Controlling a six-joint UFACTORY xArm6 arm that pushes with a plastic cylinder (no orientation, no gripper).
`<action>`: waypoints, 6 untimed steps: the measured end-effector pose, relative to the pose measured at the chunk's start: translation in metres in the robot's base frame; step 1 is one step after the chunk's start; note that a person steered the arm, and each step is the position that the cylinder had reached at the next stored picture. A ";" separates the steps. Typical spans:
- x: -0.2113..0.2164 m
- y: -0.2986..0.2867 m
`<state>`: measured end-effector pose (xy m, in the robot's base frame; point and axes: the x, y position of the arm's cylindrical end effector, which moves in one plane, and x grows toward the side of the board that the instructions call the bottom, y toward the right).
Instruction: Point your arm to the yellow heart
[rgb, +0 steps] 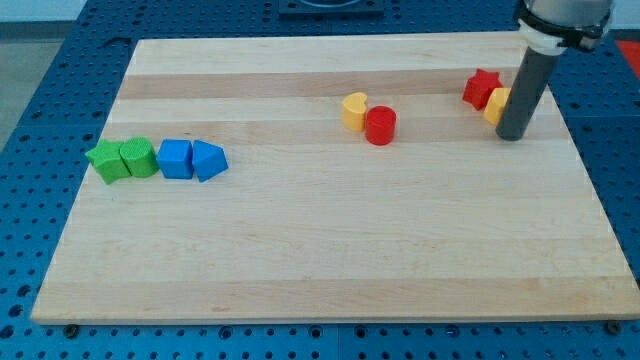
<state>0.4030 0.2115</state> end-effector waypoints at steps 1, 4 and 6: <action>0.000 -0.036; -0.066 -0.102; -0.076 -0.184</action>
